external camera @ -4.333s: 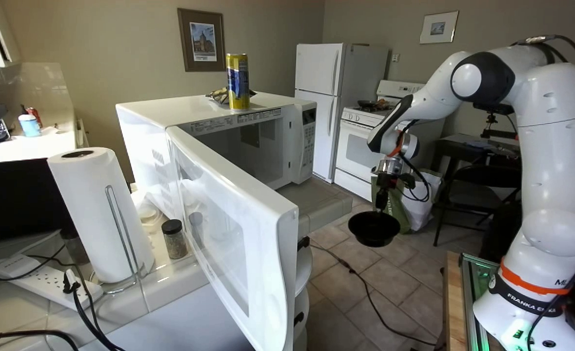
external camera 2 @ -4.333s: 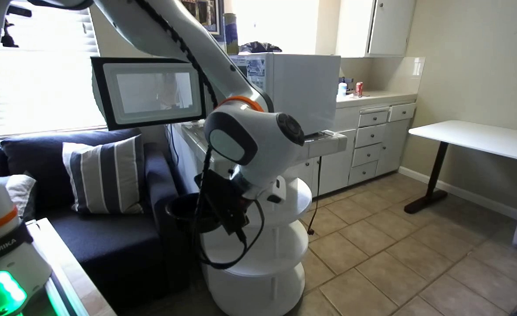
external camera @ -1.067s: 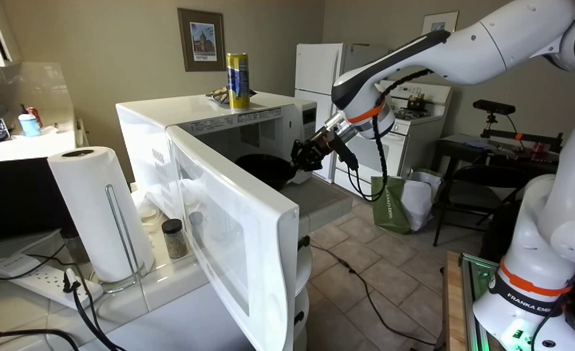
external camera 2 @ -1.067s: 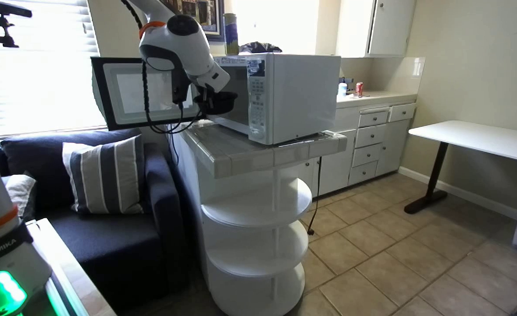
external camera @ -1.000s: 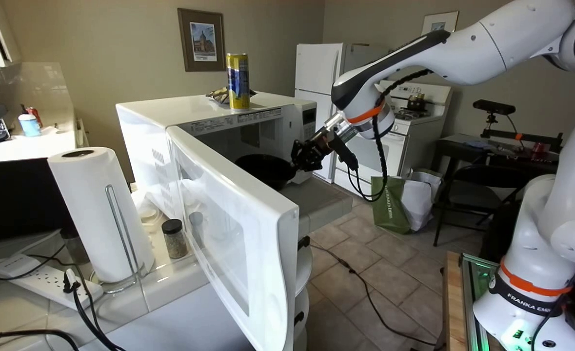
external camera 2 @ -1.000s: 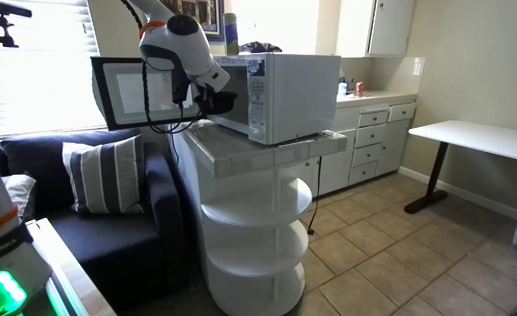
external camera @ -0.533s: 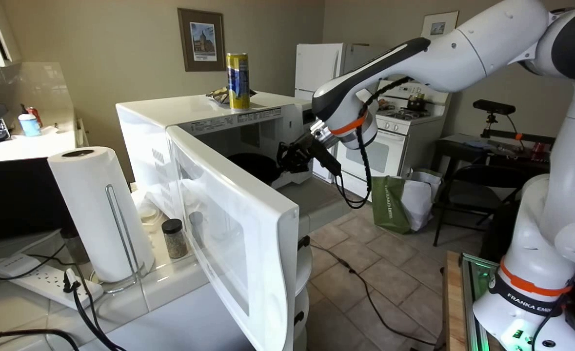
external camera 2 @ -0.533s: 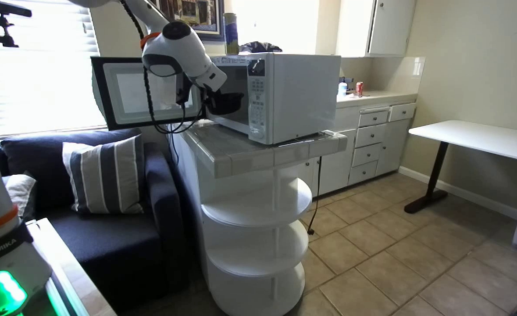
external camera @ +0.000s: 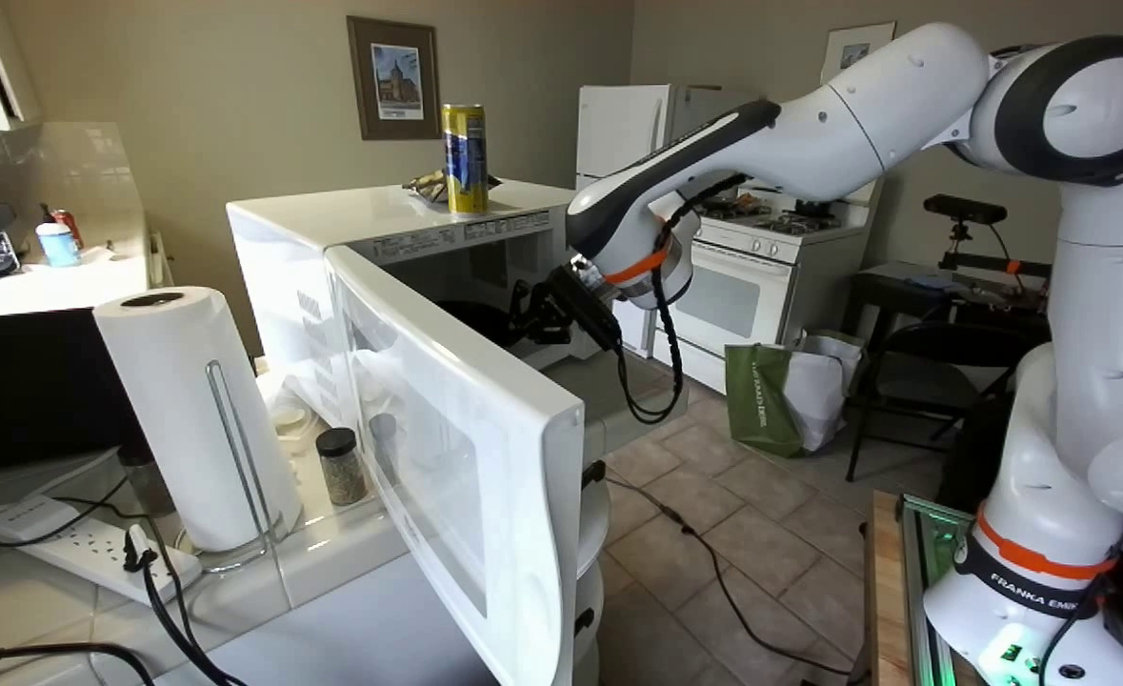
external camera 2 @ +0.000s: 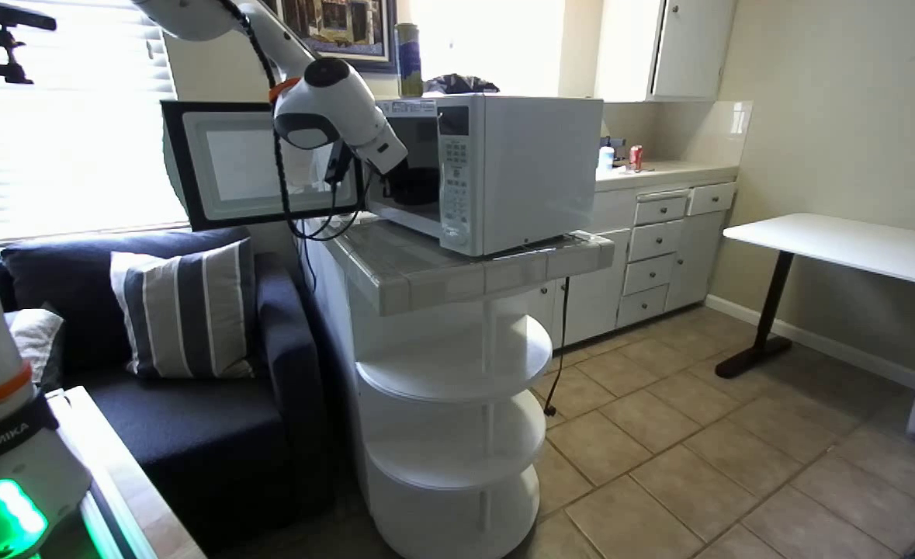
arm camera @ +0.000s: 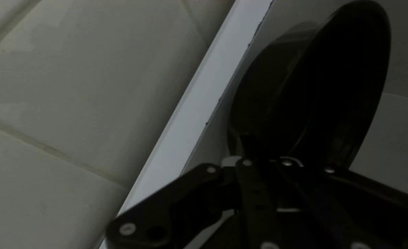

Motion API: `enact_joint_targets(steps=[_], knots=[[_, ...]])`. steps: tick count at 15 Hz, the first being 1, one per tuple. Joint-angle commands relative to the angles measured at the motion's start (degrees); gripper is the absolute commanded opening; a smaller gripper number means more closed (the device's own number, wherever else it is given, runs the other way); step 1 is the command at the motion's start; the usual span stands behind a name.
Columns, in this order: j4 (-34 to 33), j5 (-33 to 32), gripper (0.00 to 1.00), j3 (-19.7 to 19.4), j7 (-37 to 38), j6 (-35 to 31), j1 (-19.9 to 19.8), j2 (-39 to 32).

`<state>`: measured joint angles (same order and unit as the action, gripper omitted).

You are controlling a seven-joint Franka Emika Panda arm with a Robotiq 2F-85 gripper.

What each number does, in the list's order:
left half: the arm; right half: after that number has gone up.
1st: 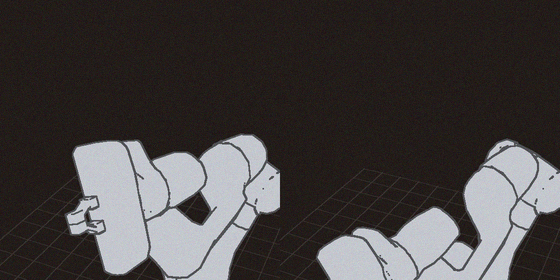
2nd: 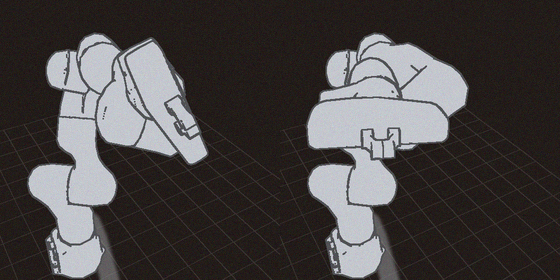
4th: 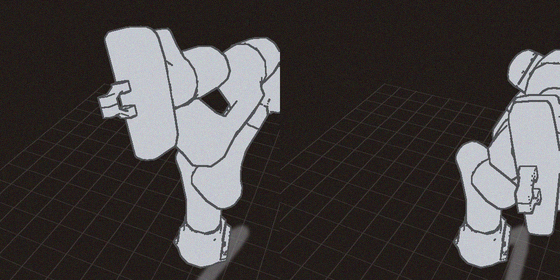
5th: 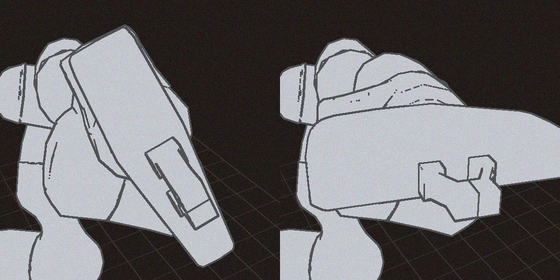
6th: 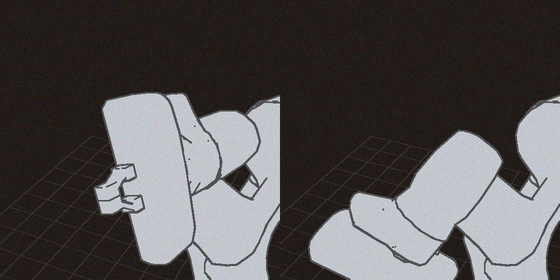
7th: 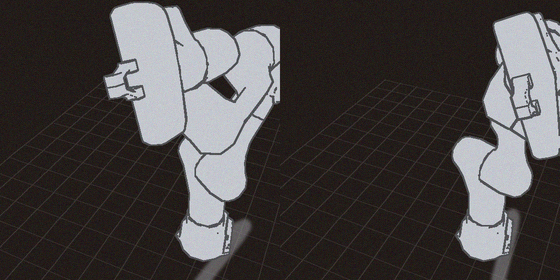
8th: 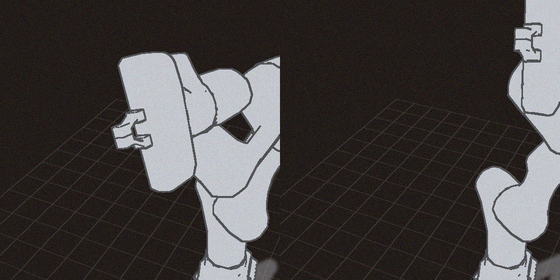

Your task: Put the black bowl in the microwave.

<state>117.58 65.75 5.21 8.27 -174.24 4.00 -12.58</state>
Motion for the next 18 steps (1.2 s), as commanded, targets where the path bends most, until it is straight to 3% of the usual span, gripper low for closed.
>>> enact_joint_targets(steps=[1,7,18], knots=[[-4.67,0.73,0.02,-0.50,6.19,-2.25,0.59,-3.61],[-8.60,-0.69,0.02,-1.13,14.16,-6.11,1.68,-8.55],[-13.77,-0.51,0.02,-0.84,16.34,-10.78,3.51,-14.04]])
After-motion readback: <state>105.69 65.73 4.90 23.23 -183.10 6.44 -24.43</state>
